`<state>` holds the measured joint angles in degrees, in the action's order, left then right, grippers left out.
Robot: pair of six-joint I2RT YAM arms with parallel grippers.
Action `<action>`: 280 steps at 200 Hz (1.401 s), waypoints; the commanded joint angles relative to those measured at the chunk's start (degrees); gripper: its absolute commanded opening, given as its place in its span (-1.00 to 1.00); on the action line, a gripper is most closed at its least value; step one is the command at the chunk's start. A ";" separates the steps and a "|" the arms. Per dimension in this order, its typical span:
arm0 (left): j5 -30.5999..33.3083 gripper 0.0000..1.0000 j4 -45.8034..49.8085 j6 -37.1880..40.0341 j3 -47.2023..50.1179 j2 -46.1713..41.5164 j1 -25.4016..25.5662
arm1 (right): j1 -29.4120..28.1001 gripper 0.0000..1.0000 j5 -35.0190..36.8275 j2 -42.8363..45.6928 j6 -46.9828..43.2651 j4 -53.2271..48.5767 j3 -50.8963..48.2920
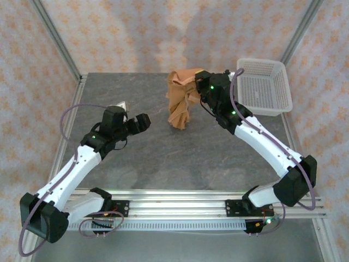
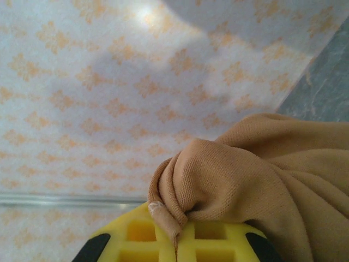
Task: Fold the inside-out t-shirt
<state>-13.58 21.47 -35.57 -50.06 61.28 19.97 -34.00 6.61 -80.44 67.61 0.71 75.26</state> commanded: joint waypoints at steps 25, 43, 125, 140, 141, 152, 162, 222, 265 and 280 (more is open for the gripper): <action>0.70 0.78 -2.49 0.81 -1.49 9.85 7.65 | 5.98 0.02 0.52 -8.79 -1.98 -2.67 1.32; 2.44 0.76 -2.27 1.03 -3.37 14.60 12.08 | 9.99 0.38 -4.09 -14.19 -8.49 -11.82 6.82; -0.86 0.45 -13.09 -4.63 -8.37 34.28 18.80 | 11.99 0.47 1.78 -1.31 -30.67 -23.55 -3.71; -2.48 0.26 -15.59 -5.80 -9.79 37.56 18.79 | 11.96 0.42 0.41 2.11 -31.12 -22.76 -8.72; -2.54 0.26 -15.76 -5.86 -9.88 37.76 18.79 | 11.99 0.42 0.24 2.25 -31.22 -22.72 -8.99; -3.07 0.24 -17.44 -6.83 -11.00 39.88 18.82 | 11.98 0.41 -1.29 3.90 -31.83 -22.49 -11.86; -3.38 0.24 -18.20 -7.35 -12.48 41.85 18.84 | 11.94 0.41 -2.96 4.97 -32.67 -22.59 -13.82; -2.50 -0.36 -14.63 -7.29 -23.44 52.18 18.88 | 11.98 0.36 -10.55 2.72 -35.51 -19.86 -20.94; 4.39 -1.00 -2.84 -4.04 -25.70 45.58 18.72 | 12.26 0.33 -12.35 -6.99 -37.18 -20.22 -15.00; 6.68 -1.00 0.96 -3.22 -26.20 42.52 18.71 | 12.35 0.33 -12.07 -12.20 -36.33 -19.38 -12.42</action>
<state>-13.06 13.21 -41.10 -74.00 111.11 38.52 -21.91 -4.95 -86.94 32.03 -19.97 58.00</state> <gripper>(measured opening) 0.062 0.666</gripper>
